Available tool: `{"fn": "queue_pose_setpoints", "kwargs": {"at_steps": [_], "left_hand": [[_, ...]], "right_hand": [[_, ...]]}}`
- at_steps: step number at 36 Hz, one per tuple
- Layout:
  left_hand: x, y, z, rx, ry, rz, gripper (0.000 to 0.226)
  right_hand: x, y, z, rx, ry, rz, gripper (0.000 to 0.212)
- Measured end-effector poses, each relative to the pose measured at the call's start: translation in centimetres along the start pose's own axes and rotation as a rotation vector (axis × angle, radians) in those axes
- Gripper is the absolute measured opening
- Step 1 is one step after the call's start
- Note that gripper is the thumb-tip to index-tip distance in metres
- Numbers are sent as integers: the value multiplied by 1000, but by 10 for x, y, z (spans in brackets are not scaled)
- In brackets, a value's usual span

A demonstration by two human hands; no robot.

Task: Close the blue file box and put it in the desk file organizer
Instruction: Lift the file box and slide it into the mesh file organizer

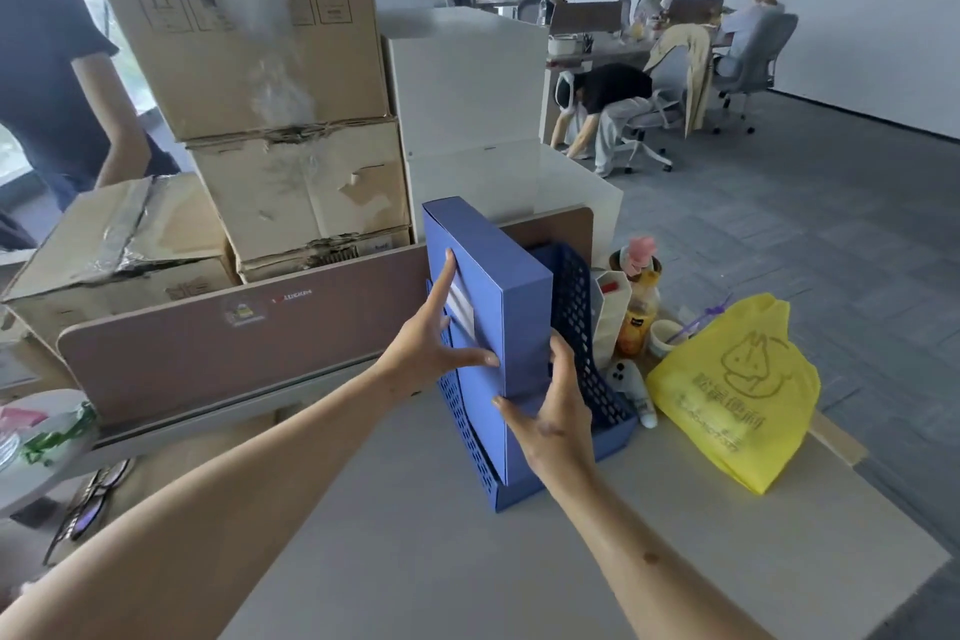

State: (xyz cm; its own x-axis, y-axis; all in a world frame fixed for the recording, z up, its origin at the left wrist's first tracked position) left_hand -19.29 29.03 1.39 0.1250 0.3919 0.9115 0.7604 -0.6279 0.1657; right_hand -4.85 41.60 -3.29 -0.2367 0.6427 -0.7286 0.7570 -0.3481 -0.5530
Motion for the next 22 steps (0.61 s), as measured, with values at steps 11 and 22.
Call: {"fn": "queue_pose_setpoints", "kwargs": {"at_steps": [11, 22], "left_hand": [[-9, -1, 5, 35, -108, 60, 136], [-48, -2, 27, 54, -170, 9, 139]], "right_hand": [[19, 11, 21, 53, -100, 10, 84], [49, 39, 34, -7, -109, 83, 77]]}}
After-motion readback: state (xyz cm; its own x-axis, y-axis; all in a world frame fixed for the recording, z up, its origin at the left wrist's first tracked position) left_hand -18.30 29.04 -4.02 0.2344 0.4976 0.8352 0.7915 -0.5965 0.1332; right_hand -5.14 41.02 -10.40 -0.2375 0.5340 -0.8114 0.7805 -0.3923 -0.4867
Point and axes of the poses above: each hand's wrist, its own y-axis away from the middle knuckle, its own z-axis out of the palm, x = y × z, the point moved 1 cm from there along -y, towards the middle knuckle, and after that the axes turned 13 degrees about -z, right-handed, at the moved point
